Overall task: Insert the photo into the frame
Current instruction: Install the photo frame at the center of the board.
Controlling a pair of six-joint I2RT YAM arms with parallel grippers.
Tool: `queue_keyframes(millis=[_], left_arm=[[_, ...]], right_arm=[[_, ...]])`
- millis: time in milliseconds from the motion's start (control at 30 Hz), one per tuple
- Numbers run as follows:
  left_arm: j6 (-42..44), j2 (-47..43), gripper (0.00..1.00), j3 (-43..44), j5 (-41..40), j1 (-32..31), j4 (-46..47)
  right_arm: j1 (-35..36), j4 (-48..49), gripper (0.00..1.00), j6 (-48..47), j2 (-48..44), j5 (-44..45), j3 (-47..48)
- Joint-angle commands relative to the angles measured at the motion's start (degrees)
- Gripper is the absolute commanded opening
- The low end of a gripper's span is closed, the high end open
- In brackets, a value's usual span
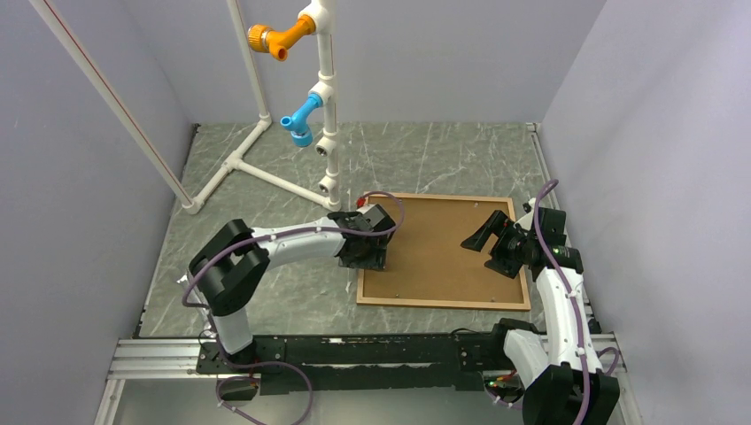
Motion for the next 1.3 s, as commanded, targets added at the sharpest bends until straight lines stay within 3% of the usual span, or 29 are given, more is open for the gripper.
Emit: queue_keyframes(millis=[0,233,467,767,1133,1267], left_arm=[[1.43,2.52,0.68,3.20,-1.54,0.37,-0.37],[0.65,3.28,0.66,1.44,-2.16,1.67,1.71],[0.45,4.19,0.72,2.31,-2.90,2.81,1.96],[-0.86,5.05,0.68,1.74,-3.68,3.64,3.54],[-2.12,5.11,0.51,0.76,-3.77,4.29,4.00],[-2.58,4.74,0.38,-0.45,-3.25,4.83,4.83]], right_arm=[[0.10,1.37,0.94,-0.25,-0.23,-0.11,0.33],[0.12,1.48,0.94,-0.29,-0.12,-0.32,0.21],[0.12,1.40,0.94,-0.30,-0.39,-0.19,0.17],[0.10,1.76,0.94,0.02,-0.61,-0.60,-0.61],[0.13,2.13,0.94,0.17,-0.80,-0.93,-1.31],[0.15,2.16,0.94,0.18,-0.92,-1.07,-1.51]])
